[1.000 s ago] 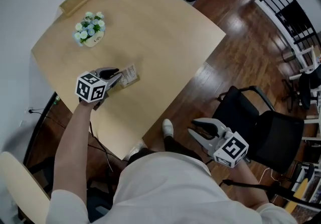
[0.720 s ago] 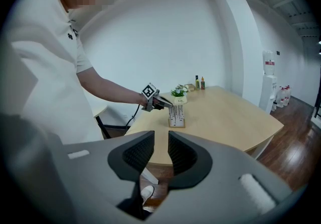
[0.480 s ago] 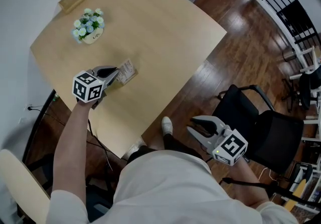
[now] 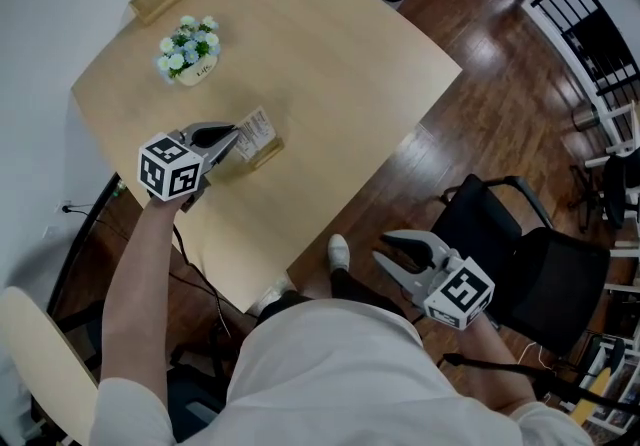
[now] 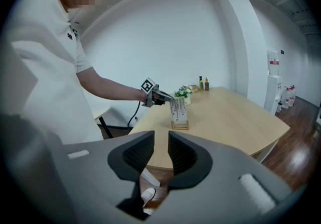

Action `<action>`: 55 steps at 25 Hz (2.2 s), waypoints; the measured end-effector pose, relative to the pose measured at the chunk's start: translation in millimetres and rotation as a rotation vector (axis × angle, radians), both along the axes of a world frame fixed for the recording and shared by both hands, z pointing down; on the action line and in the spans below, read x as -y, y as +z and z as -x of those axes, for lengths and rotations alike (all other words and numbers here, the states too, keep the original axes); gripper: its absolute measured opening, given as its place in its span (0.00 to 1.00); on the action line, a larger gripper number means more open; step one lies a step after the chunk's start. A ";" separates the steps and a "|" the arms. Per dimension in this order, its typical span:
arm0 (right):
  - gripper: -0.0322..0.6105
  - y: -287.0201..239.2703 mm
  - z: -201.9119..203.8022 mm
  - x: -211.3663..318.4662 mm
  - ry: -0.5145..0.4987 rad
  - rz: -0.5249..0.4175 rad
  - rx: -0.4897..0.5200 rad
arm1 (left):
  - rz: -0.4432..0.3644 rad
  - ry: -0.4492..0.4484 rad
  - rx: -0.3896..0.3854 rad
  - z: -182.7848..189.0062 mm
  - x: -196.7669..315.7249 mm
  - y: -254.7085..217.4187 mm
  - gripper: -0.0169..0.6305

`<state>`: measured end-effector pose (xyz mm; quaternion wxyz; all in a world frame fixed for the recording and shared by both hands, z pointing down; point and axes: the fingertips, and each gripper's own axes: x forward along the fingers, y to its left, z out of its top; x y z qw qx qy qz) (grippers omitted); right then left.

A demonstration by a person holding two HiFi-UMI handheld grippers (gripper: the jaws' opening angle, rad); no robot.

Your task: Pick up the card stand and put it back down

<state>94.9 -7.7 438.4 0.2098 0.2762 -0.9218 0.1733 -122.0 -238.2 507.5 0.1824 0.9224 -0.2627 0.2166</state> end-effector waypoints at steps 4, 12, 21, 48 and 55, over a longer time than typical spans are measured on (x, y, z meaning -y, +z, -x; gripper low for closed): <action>0.19 -0.4 2.1 1.8 -0.007 -0.011 0.011 | -0.024 -0.008 -0.004 5.8 0.2 -16.1 0.05; 0.19 -6.9 4.1 2.3 -0.035 -0.031 0.023 | -0.072 -0.036 -0.052 16.2 -7.9 -68.0 0.05; 0.19 -8.3 10.3 2.7 -0.086 -0.052 0.042 | -0.125 -0.044 -0.073 27.5 -43.6 -128.9 0.05; 0.19 -1.0 64.0 13.8 -0.315 -0.055 0.078 | -0.120 -0.386 -0.086 116.5 -200.1 -112.4 0.05; 0.19 -1.2 71.4 16.0 -0.350 -0.054 0.081 | -0.120 -0.419 -0.078 115.3 -219.3 -106.3 0.05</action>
